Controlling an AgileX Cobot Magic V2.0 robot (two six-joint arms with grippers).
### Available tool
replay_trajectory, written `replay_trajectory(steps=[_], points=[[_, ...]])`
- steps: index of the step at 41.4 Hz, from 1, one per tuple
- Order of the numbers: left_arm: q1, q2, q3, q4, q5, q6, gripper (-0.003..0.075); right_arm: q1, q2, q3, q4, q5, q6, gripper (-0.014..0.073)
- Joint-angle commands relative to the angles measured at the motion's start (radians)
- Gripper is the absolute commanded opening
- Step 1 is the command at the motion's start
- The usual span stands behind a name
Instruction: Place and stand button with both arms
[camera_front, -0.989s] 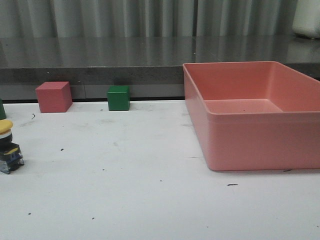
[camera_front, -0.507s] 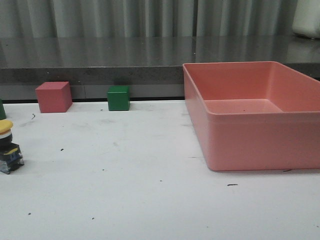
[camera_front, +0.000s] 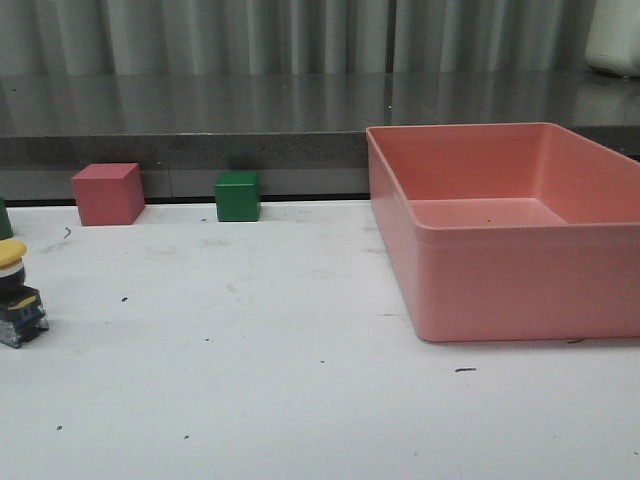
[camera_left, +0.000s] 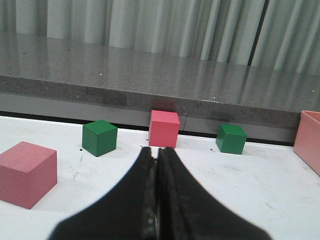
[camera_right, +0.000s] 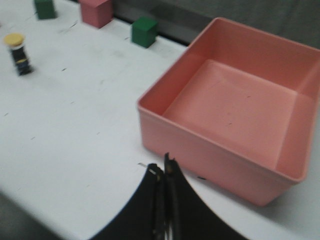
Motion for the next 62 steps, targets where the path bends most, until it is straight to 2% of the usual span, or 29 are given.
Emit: replay_trajectory(steps=[1,10,22,62], points=[[-0.004,-0.023,0.014,-0.001,-0.085,0.000,-0.0020,-0.115,-0.079,0.094,0.000,-0.234,-0.010,-0.0069],[-0.004,-0.023,0.014,-0.001,-0.085,0.000,-0.0020,-0.302,-0.261,0.328,0.005,-0.473,-0.010,-0.0069],[-0.004,-0.023,0.014,-0.001,-0.085,0.000,-0.0020,-0.401,-0.343,0.506,0.076,-0.659,-0.010,-0.0069],[-0.004,-0.021,0.014,-0.001,-0.085,0.000,-0.0020,-0.420,-0.343,0.503,0.075,-0.654,-0.010,-0.0069]])
